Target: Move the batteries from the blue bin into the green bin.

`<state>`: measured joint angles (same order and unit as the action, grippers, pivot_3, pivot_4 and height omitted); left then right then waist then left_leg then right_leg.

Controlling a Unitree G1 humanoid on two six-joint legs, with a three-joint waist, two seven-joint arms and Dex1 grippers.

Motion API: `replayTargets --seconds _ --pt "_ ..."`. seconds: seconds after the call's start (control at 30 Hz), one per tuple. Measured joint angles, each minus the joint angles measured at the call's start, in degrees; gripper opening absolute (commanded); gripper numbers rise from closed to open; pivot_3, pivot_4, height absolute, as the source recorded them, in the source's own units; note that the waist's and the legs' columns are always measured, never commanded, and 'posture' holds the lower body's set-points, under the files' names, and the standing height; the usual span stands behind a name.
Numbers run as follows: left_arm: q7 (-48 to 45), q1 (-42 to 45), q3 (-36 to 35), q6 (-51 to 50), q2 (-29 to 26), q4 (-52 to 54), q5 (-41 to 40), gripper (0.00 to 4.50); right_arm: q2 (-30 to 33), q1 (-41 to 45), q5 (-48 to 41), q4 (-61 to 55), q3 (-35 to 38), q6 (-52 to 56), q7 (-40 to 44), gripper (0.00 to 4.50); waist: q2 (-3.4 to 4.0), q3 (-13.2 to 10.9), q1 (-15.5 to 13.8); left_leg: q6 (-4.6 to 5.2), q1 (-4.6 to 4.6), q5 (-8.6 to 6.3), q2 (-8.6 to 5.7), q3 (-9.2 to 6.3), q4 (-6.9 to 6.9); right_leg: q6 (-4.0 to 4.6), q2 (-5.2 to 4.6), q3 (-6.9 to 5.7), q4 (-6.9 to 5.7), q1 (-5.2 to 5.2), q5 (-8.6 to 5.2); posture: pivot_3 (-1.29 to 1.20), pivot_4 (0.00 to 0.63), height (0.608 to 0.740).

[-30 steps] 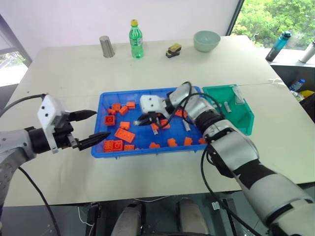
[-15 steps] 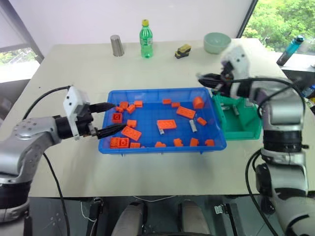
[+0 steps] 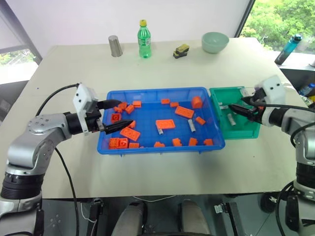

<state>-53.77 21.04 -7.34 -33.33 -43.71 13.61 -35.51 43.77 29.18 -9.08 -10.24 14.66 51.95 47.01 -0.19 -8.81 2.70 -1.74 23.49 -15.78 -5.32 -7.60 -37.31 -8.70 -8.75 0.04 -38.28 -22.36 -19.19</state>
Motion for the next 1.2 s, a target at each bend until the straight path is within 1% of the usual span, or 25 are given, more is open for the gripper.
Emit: replayTargets --seconds 0.17,0.27,0.33,0.37,0.43,0.47,0.63,0.73,0.83,0.93,1.07,1.17,1.2 --pt "-0.23 0.04 -0.01 -0.08 0.02 0.12 -0.02 4.5 -0.93 10.68 -4.42 1.8 -5.83 -4.46 4.31 2.4 0.0 0.0 0.08 -0.01 0.0 0.0 0.04 -0.05 0.02 0.0 0.04 -0.02 0.04 0.01 0.0 0.0 0.15 0.727" --pt "-0.2 0.03 -0.03 -0.17 0.0 0.3 -0.03 4.5 -3.95 15.6 -5.82 4.5 -12.51 -8.35 8.7 2.4 -0.01 0.0 0.06 0.0 0.0 0.0 0.03 -0.06 0.01 0.0 0.03 -0.03 0.06 0.03 0.0 0.0 0.15 0.727" --pt "-0.1 0.05 -0.04 -0.37 0.0 0.67 -0.06 4.5 -6.02 18.26 -5.82 7.95 -17.98 -12.32 13.5 2.94 -0.01 0.0 0.08 -0.01 0.0 0.0 0.03 -0.06 0.01 0.0 0.04 -0.03 0.07 0.02 0.0 0.0 0.15 0.727" --pt "-0.02 0.01 -0.09 -0.65 -0.03 0.95 -0.06 4.5 -7.52 19.78 -5.6 11.03 -21.28 -15.21 16.53 3.28 -0.01 0.0 0.09 0.0 0.0 0.0 0.03 -0.08 -0.03 0.0 0.04 -0.04 0.05 0.05 0.0 0.0 0.15 0.727" --pt "0.16 -0.05 -0.13 -1.15 -0.07 1.66 -0.1 4.5 -9.32 21.3 -4.41 15.62 -25.73 -19.54 19.5 4.19 -0.02 -0.01 -0.07 0.0 0.01 0.0 -0.01 -0.13 -0.06 0.0 0.01 -0.06 0.05 0.06 0.0 0.0 0.15 0.727" --pt "0.27 -0.15 -0.19 -1.22 -0.11 2.06 -0.1 4.5 -9.72 21.91 -3.25 18.22 -27.55 -21.93 20.52 4.48 -0.03 -0.01 -0.16 -0.01 0.01 0.0 -0.03 -0.17 -0.07 0.0 0.0 -0.08 0.06 0.07 0.0 0.0 0.15 0.727" --pt "0.72 -2.31 -0.74 -1.84 -1.01 4.87 -0.18 4.5 -11.37 23.52 1.73 30.21 -34.15 -34.23 27.46 4.48 -0.04 -0.01 0.16 -0.01 0.01 0.0 0.0 -0.19 -0.05 0.0 0.04 -0.09 0.06 0.05 0.0 0.0 0.15 0.727" --pt "1.38 -3.48 -1.58 -2.4 -1.25 6.04 -0.25 4.5 -13.12 23.78 4.58 35.7 -36.97 -40.37 29.8 4.48 -0.04 -0.01 0.85 -0.02 0.01 0.01 0.02 -0.2 -0.04 0.0 0.06 -0.1 0.04 0.04 0.0 0.0 0.15 0.727" --pt "1.88 -4.82 -3.05 -2.69 -1.47 7.51 -0.41 4.5 -15.02 24.76 7.17 41.53 -38.6 -45.04 30.43 4.48 -0.04 -0.01 1.33 -0.02 0.01 0.01 0.02 -0.21 0.0 0.0 0.06 -0.11 0.05 0.03 0.0 0.0 0.15 0.727" --pt "2.82 -6.34 -3.5 -3.13 -1.48 9.13 -1.09 4.5 -17.67 26.53 9.22 48.23 -38.65 -48.32 29.68 4.48 -0.04 -0.02 1.41 -0.03 0.01 0.02 0.03 -0.22 0.02 0.0 0.08 -0.11 0.05 0.01 0.0 0.0 0.15 0.727" --pt "3.87 -7.14 -4.22 -3.9 -1.5 10.31 -1.66 4.5 -20.29 28.34 10.82 54.11 -38.59 -51.25 28.61 4.48 -0.04 -0.02 1.37 -0.04 0.0 0.02 0.03 -0.23 0.02 0.0 0.08 -0.11 0.05 0.01 0.0 0.0 0.15 0.727" --pt "4.26 -7.36 -4.85 -4.1 -1.74 10.76 -2.17 4.5 -21.02 28.63 11.32 56.73 -38.46 -52.77 28.45 3.72 -0.04 -0.01 1.25 -0.04 0.0 0.02 0.01 -0.26 -0.01 0.0 0.06 -0.11 0.05 0.05 0.0 0.0 0.15 0.727" --pt "4.3 -7.34 -4.9 -4.13 -1.79 10.9 -2.26 4.5 -21.1 28.66 11.31 57.07 -38.35 -53.15 28.48 3.3 -0.04 -0.01 1.27 -0.04 0.01 0.02 0.01 -0.26 -0.01 0.0 0.06 -0.12 0.05 0.05 0.0 0.0 0.15 0.727"
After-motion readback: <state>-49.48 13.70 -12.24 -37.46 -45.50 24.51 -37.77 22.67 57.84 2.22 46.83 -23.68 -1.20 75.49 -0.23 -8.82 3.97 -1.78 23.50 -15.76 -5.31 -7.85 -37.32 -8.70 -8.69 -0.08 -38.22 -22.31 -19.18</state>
